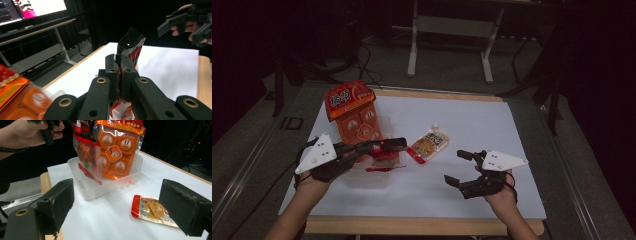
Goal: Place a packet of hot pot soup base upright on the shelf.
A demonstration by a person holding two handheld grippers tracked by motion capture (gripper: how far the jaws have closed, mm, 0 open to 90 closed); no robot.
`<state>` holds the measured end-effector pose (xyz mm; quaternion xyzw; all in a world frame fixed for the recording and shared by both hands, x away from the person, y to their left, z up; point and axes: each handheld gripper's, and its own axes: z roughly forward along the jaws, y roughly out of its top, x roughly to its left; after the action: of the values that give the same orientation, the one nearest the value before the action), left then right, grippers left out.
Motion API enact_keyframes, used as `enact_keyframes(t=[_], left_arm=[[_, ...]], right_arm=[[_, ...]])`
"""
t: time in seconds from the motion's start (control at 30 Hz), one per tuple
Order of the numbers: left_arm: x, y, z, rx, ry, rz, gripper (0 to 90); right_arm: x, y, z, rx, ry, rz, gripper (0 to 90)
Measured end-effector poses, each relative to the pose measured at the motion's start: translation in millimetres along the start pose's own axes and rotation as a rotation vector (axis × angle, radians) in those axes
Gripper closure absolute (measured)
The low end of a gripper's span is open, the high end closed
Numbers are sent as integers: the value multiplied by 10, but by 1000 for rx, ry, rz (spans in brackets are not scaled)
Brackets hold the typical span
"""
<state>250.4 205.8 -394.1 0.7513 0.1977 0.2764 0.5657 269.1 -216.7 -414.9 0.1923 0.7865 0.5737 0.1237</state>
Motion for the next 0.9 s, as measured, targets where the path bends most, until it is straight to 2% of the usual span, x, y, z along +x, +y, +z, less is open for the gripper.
enact_keyframes(t=[0.2, 0.33, 0.53, 0.7, 0.9], left_arm=[[113, -140, -90, 6, 3, -14, 875], [148, -216, -158, 14, 20, -15, 874], [157, -299, -238, 13, 6, -34, 874], [164, -369, -268, 39, -10, -28, 872], [193, -499, -261, 51, -23, -55, 873]], right_arm=[[-15, -33, -2, 20, 5, 1, 131], [-33, -56, 6, 32, 6, 13, 131], [-52, -78, 25, 41, 5, 21, 133], [-60, -82, 31, 42, 7, 27, 133], [-64, -98, 40, 46, 11, 32, 134]])
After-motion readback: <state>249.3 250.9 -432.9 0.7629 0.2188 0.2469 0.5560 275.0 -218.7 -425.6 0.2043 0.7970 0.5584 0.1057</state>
